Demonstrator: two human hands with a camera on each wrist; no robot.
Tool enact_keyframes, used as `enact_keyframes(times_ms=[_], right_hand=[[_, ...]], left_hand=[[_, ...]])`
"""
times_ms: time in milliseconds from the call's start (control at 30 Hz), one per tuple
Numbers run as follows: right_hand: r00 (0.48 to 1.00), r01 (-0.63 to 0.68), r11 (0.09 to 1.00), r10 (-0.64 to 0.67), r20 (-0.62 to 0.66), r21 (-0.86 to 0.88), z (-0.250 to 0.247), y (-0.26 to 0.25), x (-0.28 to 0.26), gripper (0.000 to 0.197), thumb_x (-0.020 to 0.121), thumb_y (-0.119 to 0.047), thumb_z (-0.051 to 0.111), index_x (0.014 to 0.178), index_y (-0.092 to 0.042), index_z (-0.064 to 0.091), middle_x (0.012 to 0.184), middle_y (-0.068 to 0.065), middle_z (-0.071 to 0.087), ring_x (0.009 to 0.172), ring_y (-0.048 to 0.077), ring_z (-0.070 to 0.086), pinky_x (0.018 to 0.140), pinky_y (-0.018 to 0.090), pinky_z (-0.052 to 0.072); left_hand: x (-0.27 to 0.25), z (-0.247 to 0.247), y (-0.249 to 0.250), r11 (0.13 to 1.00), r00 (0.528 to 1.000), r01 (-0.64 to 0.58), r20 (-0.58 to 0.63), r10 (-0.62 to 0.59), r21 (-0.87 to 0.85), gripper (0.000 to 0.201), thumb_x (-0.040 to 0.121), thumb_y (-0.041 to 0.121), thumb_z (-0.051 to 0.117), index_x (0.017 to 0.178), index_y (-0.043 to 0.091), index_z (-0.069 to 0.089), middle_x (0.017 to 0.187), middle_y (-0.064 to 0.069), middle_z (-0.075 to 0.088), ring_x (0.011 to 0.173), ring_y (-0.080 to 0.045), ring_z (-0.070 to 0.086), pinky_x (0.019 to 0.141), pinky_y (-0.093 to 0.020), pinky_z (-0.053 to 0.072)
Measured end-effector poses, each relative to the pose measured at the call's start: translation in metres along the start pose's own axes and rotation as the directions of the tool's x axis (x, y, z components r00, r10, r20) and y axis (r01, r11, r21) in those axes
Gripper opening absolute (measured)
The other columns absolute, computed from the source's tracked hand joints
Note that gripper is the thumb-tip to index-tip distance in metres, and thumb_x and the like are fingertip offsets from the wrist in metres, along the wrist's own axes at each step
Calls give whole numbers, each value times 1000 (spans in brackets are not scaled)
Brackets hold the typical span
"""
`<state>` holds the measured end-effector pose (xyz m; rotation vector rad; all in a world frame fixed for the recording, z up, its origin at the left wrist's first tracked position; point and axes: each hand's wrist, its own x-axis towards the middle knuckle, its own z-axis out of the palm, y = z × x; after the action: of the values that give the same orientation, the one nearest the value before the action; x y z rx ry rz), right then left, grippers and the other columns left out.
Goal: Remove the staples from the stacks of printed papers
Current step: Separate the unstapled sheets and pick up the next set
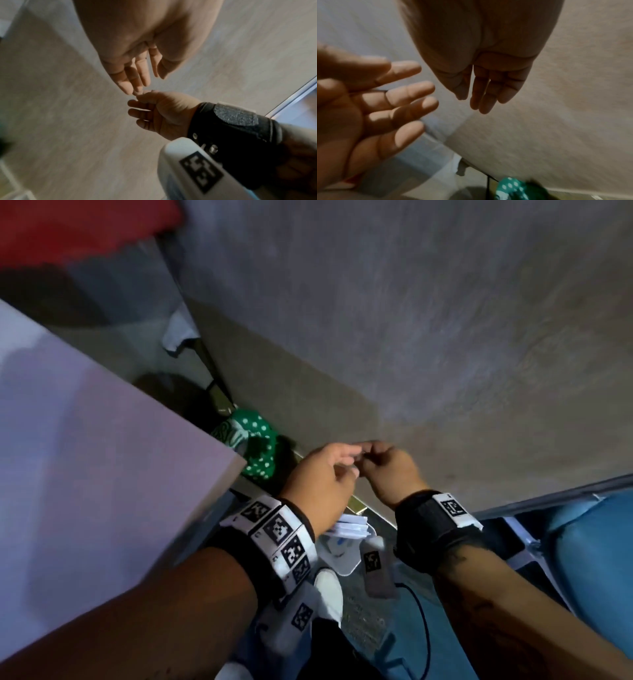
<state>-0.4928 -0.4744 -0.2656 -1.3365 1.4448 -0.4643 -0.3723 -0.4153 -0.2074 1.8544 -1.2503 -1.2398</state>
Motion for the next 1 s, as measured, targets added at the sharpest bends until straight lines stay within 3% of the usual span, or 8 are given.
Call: enact_keyframes(times_ms=[233,333,467,533,600,667,833,1000], right_hand=[[943,333,943,-332,12,-22,2,-134,-45,12,85,-11,61,93,-14,69,91,9,73,89,25,68,82,39,53],[891,449,892,-451,47,44,17,-186,-68,13,86,-5,61,90,-15,68,88,9,73,81,17,65,78,35,52],[832,513,850,-527,172,124,52,-243,-102,23,89,5,53,92,-14,67,75,-4,68,59,-8,60,59,11,48],[791,557,822,-569,225,118,79,-261,-118,25,89,2,54,91,-19,69,78,-1,71,69,1,65,69,20,53],[755,591,800,-594,277,104,108,-276,-133,22,90,-3,56,97,-18,70,83,7,72,73,11,64,74,29,54],[718,607,788,-598,356,100,145,-290,-153,20,92,-6,56,101,-19,68,81,5,69,70,11,61,67,21,50],[621,630,770,-578,530,102,234,-306,-196,20,92,-9,60,108,-15,69,87,-2,68,68,1,59,64,7,45],[570,572,820,-423,704,29,314,-299,-231,17,94,-6,54,100,-14,68,83,-4,65,71,8,60,67,18,47]], left_hand=[[-37,-74,67,948,929,-290,-276,247,-129,28,89,0,59,109,19,65,95,5,66,92,-7,63,93,-22,49],[-60,-117,82,926,892,-342,-365,266,-162,29,90,-3,57,107,19,63,97,-1,66,92,-10,62,94,-23,48],[-108,-177,82,898,833,-408,-470,293,-164,29,91,-7,53,113,8,64,102,-6,68,88,-1,64,85,-13,49],[-138,-206,73,894,800,-422,-527,288,-152,30,91,-9,51,110,10,65,100,-3,69,83,5,65,79,-9,48],[-165,-232,60,919,763,-383,-593,255,-97,35,90,-3,53,98,29,66,93,6,70,77,5,65,75,-10,47],[-197,-263,39,959,705,-284,-677,211,3,34,89,5,55,94,38,63,90,13,68,78,3,64,77,-17,50],[-268,-319,-28,999,590,-50,-806,47,22,19,92,14,55,108,21,65,88,4,68,77,-9,64,71,-19,50],[-330,-356,-106,963,500,124,-824,-267,-237,23,90,12,56,111,17,63,90,-10,71,77,-26,66,66,-34,53]])
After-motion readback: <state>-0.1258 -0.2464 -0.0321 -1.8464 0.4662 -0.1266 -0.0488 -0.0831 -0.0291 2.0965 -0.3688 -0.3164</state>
